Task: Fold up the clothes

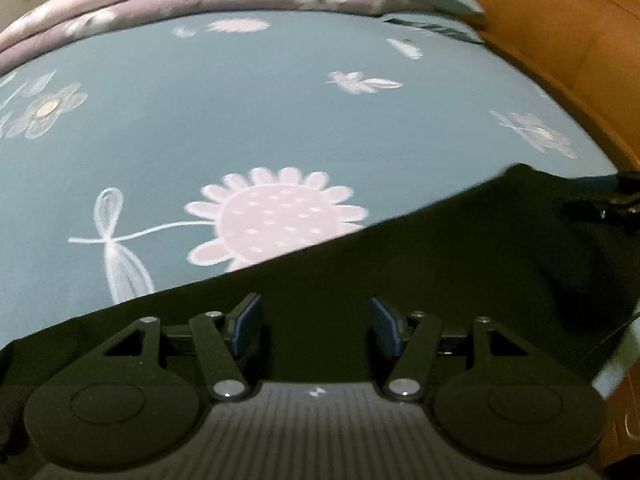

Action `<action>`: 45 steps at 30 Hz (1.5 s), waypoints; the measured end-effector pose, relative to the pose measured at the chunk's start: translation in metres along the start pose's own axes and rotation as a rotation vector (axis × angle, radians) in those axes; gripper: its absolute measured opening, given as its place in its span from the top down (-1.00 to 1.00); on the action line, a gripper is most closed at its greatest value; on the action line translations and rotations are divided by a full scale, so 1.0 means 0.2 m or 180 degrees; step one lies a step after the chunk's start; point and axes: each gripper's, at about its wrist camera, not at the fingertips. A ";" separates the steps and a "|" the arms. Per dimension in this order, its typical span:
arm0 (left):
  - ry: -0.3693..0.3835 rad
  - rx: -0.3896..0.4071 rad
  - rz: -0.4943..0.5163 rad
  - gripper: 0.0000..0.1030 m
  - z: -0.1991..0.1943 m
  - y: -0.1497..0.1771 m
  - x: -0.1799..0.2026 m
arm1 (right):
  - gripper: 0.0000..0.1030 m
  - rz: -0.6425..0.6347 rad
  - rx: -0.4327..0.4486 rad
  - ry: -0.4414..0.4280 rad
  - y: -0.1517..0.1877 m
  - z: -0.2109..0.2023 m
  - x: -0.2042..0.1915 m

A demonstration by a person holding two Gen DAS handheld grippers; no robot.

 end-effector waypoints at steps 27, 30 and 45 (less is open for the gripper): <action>0.0179 0.0411 0.0735 -0.31 -0.09 0.36 0.41 | -1.00 -0.0057 0.0541 0.0499 0.75 -0.17 -0.08; 0.0160 0.0257 0.0550 -0.31 -0.07 0.40 0.36 | -1.00 -0.0003 0.0422 0.0574 0.79 -0.11 -0.07; 0.0015 0.0244 -0.0357 -0.38 -0.12 0.45 0.00 | -1.00 0.0639 0.0890 0.0245 0.54 -0.06 0.17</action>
Point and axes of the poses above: each gripper's, at about its wrist camera, not at the fingertips, and z roughly the way its jaws point, x to its right, y to its underside, and after that the axes turned 8 degrees about z, right-handed
